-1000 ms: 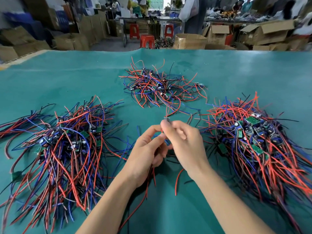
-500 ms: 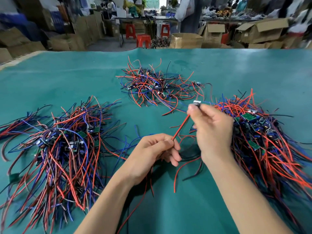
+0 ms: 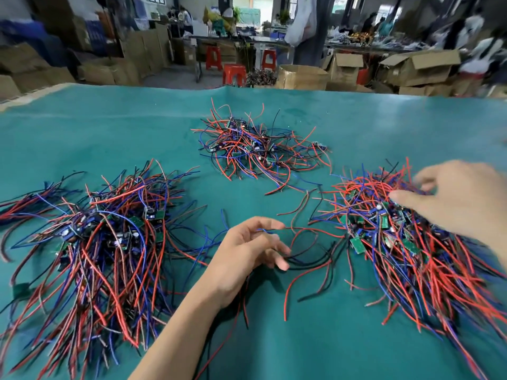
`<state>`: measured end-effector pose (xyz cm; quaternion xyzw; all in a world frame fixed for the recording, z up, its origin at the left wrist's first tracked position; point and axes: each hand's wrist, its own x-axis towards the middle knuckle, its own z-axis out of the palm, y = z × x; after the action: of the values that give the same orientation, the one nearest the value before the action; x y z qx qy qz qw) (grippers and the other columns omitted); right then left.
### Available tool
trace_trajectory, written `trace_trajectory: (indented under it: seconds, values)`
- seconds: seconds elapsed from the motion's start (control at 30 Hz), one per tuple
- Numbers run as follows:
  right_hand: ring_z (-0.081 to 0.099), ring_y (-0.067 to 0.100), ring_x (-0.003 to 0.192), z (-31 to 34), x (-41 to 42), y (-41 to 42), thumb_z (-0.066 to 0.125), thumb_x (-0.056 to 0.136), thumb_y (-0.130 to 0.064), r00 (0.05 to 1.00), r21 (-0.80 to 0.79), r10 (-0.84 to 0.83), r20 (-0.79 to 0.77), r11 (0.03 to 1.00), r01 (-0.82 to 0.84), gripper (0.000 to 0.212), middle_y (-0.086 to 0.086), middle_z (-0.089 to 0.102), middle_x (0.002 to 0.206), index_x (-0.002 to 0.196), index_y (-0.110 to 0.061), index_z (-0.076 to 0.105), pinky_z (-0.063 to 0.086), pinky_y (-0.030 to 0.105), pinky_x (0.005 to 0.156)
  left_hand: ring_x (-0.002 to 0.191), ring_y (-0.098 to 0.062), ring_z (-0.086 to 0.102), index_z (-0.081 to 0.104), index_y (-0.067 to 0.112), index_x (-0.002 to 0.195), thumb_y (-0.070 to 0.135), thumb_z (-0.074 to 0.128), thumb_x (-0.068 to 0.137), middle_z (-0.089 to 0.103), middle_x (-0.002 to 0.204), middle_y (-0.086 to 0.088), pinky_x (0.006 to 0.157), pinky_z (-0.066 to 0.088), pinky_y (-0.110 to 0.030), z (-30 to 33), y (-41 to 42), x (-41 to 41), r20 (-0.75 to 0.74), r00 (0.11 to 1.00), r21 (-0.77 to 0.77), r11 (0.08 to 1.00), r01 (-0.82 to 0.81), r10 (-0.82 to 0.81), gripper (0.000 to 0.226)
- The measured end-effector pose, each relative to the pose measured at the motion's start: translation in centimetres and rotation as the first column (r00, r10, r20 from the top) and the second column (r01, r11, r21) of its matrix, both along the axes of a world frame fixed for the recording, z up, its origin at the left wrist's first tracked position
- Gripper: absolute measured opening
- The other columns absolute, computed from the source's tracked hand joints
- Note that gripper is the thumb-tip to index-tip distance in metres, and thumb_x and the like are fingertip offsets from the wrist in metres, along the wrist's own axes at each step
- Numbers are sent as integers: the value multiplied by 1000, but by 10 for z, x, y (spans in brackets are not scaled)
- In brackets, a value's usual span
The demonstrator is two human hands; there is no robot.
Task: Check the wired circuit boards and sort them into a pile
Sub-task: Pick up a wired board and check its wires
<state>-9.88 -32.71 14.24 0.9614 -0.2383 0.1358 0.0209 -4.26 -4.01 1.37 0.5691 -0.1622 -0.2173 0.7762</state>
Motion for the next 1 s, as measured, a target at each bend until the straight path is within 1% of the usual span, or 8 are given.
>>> trace_trajectory:
  seconds: [0.13,0.27,0.33,0.4,0.6,0.73,0.87,1.0]
  values:
    - [71,31,87,-9,39,48,58,77,-56,961,84,241,133,964,-253,24,-9,73,77,79,-36,71,59,42,79,54,-22,62,56,-1,117,-3,51,96,70,82,-18,61,44,-28,2,0,-1,3,1000,39,999,-19,19,22]
    - [65,34,109,-39,122,100,56,89,-19,921,316,389,-11,875,-366,27,6,74,112,101,-33,76,54,39,93,53,-22,62,57,-1,116,-3,50,96,70,81,-18,62,43,-31,3,1,-2,-2,1000,49,998,-26,26,22]
    - [60,36,121,-65,156,111,55,92,-12,940,407,336,-68,869,-281,29,13,67,126,112,-22,73,51,38,96,54,-21,62,57,0,116,-2,50,96,70,82,-17,62,43,-30,4,2,-2,-2,1000,54,998,-20,20,21]
    - [61,39,117,-90,174,112,56,90,-10,967,426,245,-72,884,-192,19,19,66,121,104,-10,69,48,36,85,53,-21,62,57,0,117,-2,50,96,70,82,-17,61,43,-29,4,2,-1,-5,1000,51,999,-12,12,22]
    - [69,39,93,-95,170,92,63,76,-7,933,509,-4,359,839,-191,24,13,77,95,92,-11,80,60,41,81,52,-19,63,57,1,116,-3,50,96,69,81,-17,59,44,-25,3,3,0,-20,1000,37,999,-3,4,21]
    - [76,27,79,-84,142,74,65,78,-5,860,635,-106,500,720,-281,25,4,79,84,86,-23,81,62,44,78,52,-19,63,57,2,115,-3,50,96,69,81,-16,56,44,-23,4,3,-1,-36,999,29,1000,-5,6,21]
    - [70,13,54,-68,99,86,64,85,2,756,761,-229,613,429,-487,27,7,78,80,74,-21,76,53,25,50,53,-19,64,56,0,116,-5,50,95,70,84,-16,56,45,-21,5,3,-1,-51,998,25,999,-21,22,22]
    - [65,9,52,-67,50,118,65,83,6,799,801,-261,541,-128,-585,22,12,79,89,79,-9,80,49,18,48,63,-20,69,59,3,122,8,50,101,74,103,-16,60,50,-21,4,2,-1,-81,996,-27,999,-46,44,24]
